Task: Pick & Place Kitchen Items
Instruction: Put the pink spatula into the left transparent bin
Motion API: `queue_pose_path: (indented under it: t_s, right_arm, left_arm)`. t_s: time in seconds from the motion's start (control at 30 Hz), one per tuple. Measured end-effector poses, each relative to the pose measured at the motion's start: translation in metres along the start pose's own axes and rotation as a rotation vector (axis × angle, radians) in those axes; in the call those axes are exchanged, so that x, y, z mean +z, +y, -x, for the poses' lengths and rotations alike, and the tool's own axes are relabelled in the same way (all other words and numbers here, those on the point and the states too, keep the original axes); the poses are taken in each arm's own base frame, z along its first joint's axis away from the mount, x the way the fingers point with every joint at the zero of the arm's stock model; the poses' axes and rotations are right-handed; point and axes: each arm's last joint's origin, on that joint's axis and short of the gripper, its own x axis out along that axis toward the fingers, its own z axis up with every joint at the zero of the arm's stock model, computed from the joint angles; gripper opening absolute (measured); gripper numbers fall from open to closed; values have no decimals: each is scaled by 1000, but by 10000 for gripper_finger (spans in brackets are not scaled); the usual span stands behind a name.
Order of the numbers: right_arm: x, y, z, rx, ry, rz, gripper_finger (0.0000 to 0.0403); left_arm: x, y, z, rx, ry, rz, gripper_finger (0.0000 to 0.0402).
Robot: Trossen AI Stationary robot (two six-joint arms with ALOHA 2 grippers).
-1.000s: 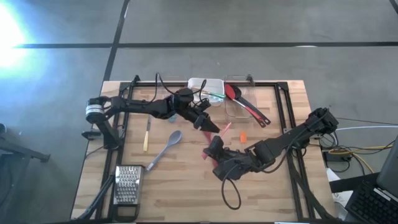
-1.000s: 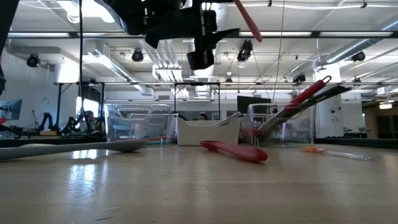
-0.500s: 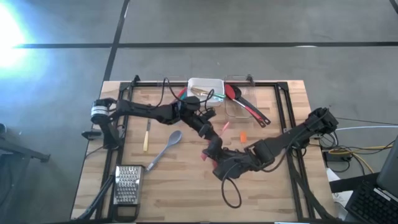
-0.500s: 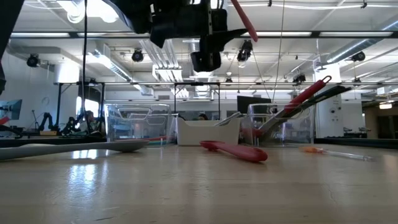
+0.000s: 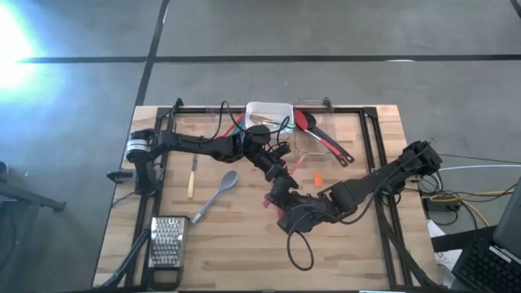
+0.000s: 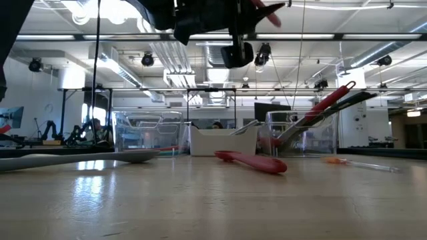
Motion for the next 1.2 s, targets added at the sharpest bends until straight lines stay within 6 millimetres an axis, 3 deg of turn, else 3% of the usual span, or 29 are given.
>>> queue_pose_path:
  t_s: [0.07, 0.2, 0.33, 0.57, 0.73, 0.9, 1.07, 1.2]
  right_arm:
    - [0, 3, -2, 15, 2, 21, 58]
    - [0, 2, -3, 13, -2, 0, 54]
    - [2, -1, 2, -5, -24, -91, 12]
    - [7, -3, 8, -36, -18, -168, 11]
    - [16, -10, 28, -28, -59, -334, 13]
    - [13, -14, 67, 38, -6, -505, 12]
    - [-1, -7, 96, 108, 99, -738, 8]
    - [-13, 11, 100, 125, 204, -820, 8]
  left_arm:
    - [0, 0, 0, -6, 6, 15, 28]
    - [0, -1, 0, -21, 10, -17, 24]
    - [1, -1, 1, -40, 37, -113, 1]
    - [0, 3, 3, -33, 46, -103, 0]
    - [2, 5, 6, -32, 51, -98, 0]
    - [5, 5, 15, -11, 57, -128, 0]
    - [8, 0, 38, 91, 65, -215, 0]
    - [12, -11, 65, 213, 38, -270, 0]
